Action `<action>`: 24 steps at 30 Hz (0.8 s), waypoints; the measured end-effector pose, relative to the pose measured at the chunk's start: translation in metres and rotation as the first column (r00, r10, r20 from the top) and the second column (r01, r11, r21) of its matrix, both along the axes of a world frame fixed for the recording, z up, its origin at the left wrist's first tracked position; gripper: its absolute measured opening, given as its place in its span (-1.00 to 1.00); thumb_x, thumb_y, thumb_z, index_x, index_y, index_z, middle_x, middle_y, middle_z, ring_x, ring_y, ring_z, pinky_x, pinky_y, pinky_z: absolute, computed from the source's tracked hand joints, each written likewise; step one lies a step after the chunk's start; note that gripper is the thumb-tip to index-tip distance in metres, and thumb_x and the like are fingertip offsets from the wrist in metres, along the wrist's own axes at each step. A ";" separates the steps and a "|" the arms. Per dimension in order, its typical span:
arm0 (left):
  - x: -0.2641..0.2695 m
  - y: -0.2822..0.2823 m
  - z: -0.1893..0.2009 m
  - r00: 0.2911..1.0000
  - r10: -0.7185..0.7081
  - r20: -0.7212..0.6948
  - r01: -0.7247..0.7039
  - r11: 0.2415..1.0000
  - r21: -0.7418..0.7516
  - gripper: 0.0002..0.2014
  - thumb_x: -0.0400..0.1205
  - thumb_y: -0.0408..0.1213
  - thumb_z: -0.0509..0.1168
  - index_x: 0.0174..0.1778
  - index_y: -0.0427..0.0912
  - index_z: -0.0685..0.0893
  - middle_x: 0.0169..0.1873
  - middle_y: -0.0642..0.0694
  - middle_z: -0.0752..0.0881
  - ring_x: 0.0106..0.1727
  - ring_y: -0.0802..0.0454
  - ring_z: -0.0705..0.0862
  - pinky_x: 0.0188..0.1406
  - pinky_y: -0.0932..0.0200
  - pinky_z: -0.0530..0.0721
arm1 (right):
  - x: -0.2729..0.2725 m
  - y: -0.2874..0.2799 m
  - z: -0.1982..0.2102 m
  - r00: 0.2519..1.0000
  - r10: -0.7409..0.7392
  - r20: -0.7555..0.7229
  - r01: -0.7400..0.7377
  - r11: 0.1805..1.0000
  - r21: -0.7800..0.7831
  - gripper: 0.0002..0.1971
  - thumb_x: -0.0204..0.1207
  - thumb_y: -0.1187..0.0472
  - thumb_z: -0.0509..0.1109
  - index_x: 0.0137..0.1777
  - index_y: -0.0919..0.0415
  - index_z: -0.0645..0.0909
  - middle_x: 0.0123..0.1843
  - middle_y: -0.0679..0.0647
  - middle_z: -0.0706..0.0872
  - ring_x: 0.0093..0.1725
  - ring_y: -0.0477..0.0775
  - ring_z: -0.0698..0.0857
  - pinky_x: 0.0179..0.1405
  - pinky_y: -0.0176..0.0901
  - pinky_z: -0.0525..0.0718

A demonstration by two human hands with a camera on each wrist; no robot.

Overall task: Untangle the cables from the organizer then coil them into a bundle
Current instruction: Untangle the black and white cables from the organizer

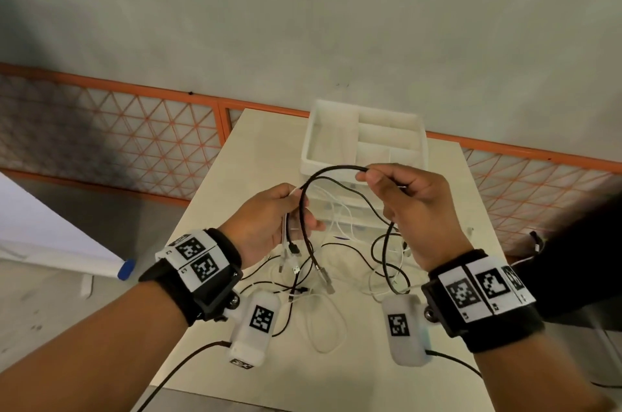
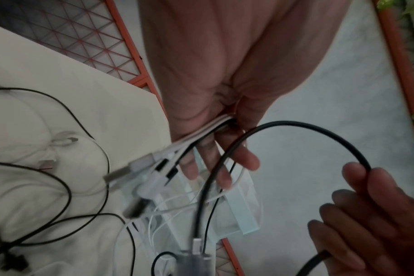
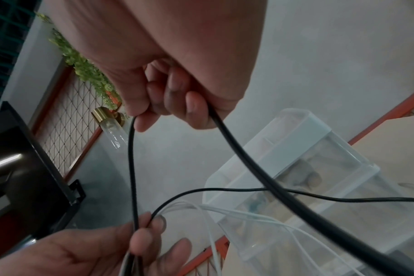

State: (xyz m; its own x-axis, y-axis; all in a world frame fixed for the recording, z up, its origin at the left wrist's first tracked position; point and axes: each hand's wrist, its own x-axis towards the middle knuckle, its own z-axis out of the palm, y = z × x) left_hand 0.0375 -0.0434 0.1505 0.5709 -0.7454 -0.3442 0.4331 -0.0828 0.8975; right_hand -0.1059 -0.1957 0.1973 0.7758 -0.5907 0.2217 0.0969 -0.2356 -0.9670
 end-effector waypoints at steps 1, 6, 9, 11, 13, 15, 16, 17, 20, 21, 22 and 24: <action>-0.001 0.001 0.000 1.000 -0.014 -0.021 0.013 1.000 -0.017 -0.75 0.83 -0.35 0.01 -0.08 -0.27 0.54 -0.41 -0.24 0.69 -0.02 -0.35 0.81 0.30 -0.26 0.63 | 0.002 0.000 0.001 0.999 -0.025 0.021 0.025 1.000 -0.011 -0.85 0.67 0.41 0.37 0.08 0.35 0.78 -0.56 -0.28 0.65 -0.54 -0.31 0.61 -0.45 -0.58 0.49; -0.001 0.005 0.000 0.995 0.009 -0.104 -0.013 0.999 -0.042 -0.73 0.82 -0.28 0.04 -0.06 -0.30 0.58 -0.52 -0.11 0.44 -0.48 -0.07 0.56 -0.16 -0.05 0.77 | 0.003 -0.008 0.001 0.994 -0.102 0.050 0.105 0.993 -0.062 -0.88 0.66 0.32 0.42 0.01 0.20 0.81 -0.53 -0.28 0.65 -0.52 -0.27 0.57 -0.39 -0.55 0.46; 0.008 0.010 0.008 0.999 0.038 0.002 -0.038 0.999 -0.025 -0.68 0.73 -0.01 0.21 -0.13 -0.20 0.63 -0.51 0.01 0.32 -0.52 0.08 0.25 -0.56 0.22 0.39 | -0.004 -0.028 -0.023 0.981 -0.191 -0.033 0.186 0.975 -0.123 -0.93 0.58 0.23 0.54 -0.11 0.06 0.83 -0.40 -0.11 0.78 -0.41 -0.23 0.61 -0.29 -0.37 0.59; 0.017 0.015 0.017 0.988 0.061 0.142 -0.053 0.997 -0.059 -0.72 0.67 -0.02 0.29 -0.19 -0.17 0.64 -0.51 0.04 0.29 -0.50 0.09 0.19 -0.61 0.29 0.29 | -0.015 -0.050 -0.052 0.904 -0.326 -0.276 0.235 0.919 -0.315 -0.91 0.54 0.11 0.57 -0.18 0.04 0.83 -0.33 -0.06 0.80 -0.31 -0.10 0.68 -0.20 -0.23 0.59; 0.025 0.019 0.028 0.972 0.095 0.215 -0.067 0.989 -0.134 -0.73 0.68 -0.05 0.29 -0.23 -0.15 0.64 -0.53 0.05 0.28 -0.52 0.10 0.18 -0.64 0.30 0.29 | -0.031 -0.067 -0.089 0.697 -0.440 -0.566 0.133 0.855 -0.501 -0.74 0.55 0.04 0.51 -0.33 0.11 0.73 -0.38 -0.05 0.71 -0.21 0.06 0.70 -0.26 -0.20 0.50; 0.031 0.020 0.038 0.962 0.132 0.240 -0.083 0.976 -0.203 -0.73 0.67 -0.05 0.29 -0.24 -0.15 0.62 -0.54 0.05 0.24 -0.55 0.12 0.17 -0.65 0.30 0.28 | -0.046 -0.077 -0.114 0.476 -0.492 -0.729 0.049 0.843 -0.536 -0.60 0.60 -0.05 0.42 -0.43 0.12 0.62 -0.39 0.02 0.63 -0.11 0.22 0.73 -0.30 -0.16 0.49; 0.033 0.020 0.042 0.955 0.147 0.257 -0.092 0.973 -0.213 -0.73 0.66 -0.04 0.29 -0.24 -0.15 0.62 -0.54 0.05 0.23 -0.55 0.12 0.16 -0.65 0.30 0.27 | -0.050 -0.080 -0.117 0.409 -0.516 -0.753 0.054 0.837 -0.544 -0.58 0.62 -0.12 0.37 -0.38 0.12 0.65 -0.33 0.06 0.65 -0.05 0.29 0.75 -0.24 -0.13 0.54; 0.034 0.019 0.044 0.946 0.156 0.283 -0.100 0.974 -0.203 -0.73 0.66 -0.04 0.29 -0.24 -0.16 0.62 -0.55 0.05 0.23 -0.55 0.12 0.15 -0.65 0.30 0.26 | -0.052 -0.084 -0.113 0.384 -0.538 -0.750 0.086 0.830 -0.551 -0.55 0.62 -0.19 0.34 -0.30 0.13 0.74 -0.28 0.09 0.70 -0.03 0.31 0.75 -0.19 -0.11 0.58; 0.037 0.014 0.036 0.907 0.160 0.390 -0.147 0.987 -0.062 -0.72 0.72 -0.08 0.27 -0.19 -0.21 0.67 -0.59 0.06 0.27 -0.57 0.11 0.17 -0.65 0.29 0.25 | -0.045 -0.090 -0.067 0.540 -0.567 -0.622 0.284 0.818 -0.500 -0.51 0.63 -0.26 0.33 -0.31 0.09 0.79 -0.33 0.06 0.78 -0.22 0.21 0.76 -0.30 -0.15 0.56; 0.037 0.012 0.030 0.895 0.174 0.410 -0.182 0.983 -0.020 -0.71 0.73 -0.09 0.26 -0.18 -0.21 0.68 -0.62 0.09 0.29 -0.59 0.13 0.19 -0.67 0.30 0.26 | -0.041 -0.089 -0.043 0.621 -0.594 -0.512 0.366 0.797 -0.481 -0.54 0.64 -0.23 0.34 -0.32 0.06 0.76 -0.39 0.02 0.74 -0.32 0.10 0.73 -0.39 -0.21 0.53; 0.037 0.010 0.025 0.887 0.200 0.416 -0.221 0.975 0.002 -0.71 0.74 -0.10 0.26 -0.19 -0.21 0.68 -0.65 0.12 0.31 -0.61 0.15 0.20 -0.68 0.30 0.27 | -0.037 -0.087 -0.021 0.676 -0.639 -0.367 0.467 0.757 -0.457 -0.58 0.64 -0.20 0.36 -0.31 0.06 0.75 -0.43 -0.02 0.69 -0.41 0.00 0.66 -0.46 -0.28 0.50; 0.038 0.007 0.019 0.880 0.288 0.379 -0.304 0.952 -0.017 -0.71 0.75 -0.10 0.24 -0.22 -0.17 0.66 -0.67 0.14 0.33 -0.63 0.16 0.21 -0.68 0.30 0.26 | -0.031 -0.085 0.013 0.687 -0.724 -0.055 0.642 0.641 -0.420 -0.58 0.63 -0.20 0.39 -0.27 0.12 0.73 -0.44 0.02 0.66 -0.46 -0.04 0.56 -0.48 -0.37 0.47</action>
